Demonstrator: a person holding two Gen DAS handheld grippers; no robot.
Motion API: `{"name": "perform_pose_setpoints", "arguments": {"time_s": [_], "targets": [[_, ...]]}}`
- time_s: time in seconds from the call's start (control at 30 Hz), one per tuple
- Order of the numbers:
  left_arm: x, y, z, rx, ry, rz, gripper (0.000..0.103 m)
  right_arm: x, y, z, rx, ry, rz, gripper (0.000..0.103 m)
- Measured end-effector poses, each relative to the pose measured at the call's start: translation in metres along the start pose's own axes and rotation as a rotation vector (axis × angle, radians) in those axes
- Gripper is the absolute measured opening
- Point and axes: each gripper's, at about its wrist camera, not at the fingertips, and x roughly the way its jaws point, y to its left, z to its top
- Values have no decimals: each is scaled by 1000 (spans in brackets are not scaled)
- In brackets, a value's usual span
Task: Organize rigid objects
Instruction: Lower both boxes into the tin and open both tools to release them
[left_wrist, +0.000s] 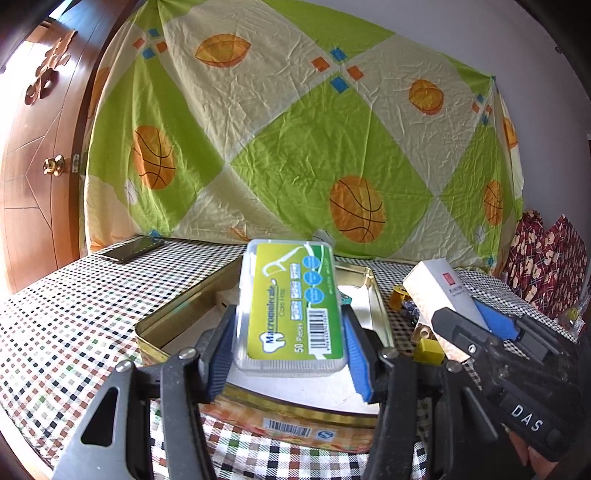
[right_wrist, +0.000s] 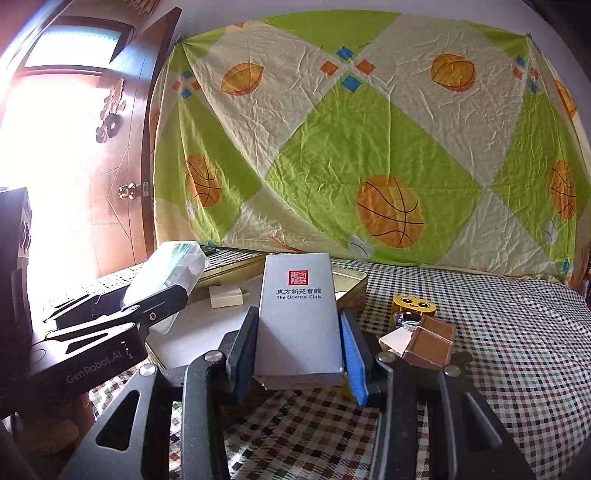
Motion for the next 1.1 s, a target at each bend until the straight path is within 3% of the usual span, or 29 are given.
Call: {"name": "perform_pose_setpoints", "arguments": {"time_s": [0.67, 0.9, 1.1], "targets": [[5, 20, 5, -2, 36, 37, 53, 12, 20, 10, -16, 20, 63, 44], [13, 20, 18, 11, 78, 33, 53, 30, 9, 12, 47, 110, 96, 44], [31, 22, 29, -5, 159, 1, 53, 44, 1, 23, 84, 168, 107, 44]]}}
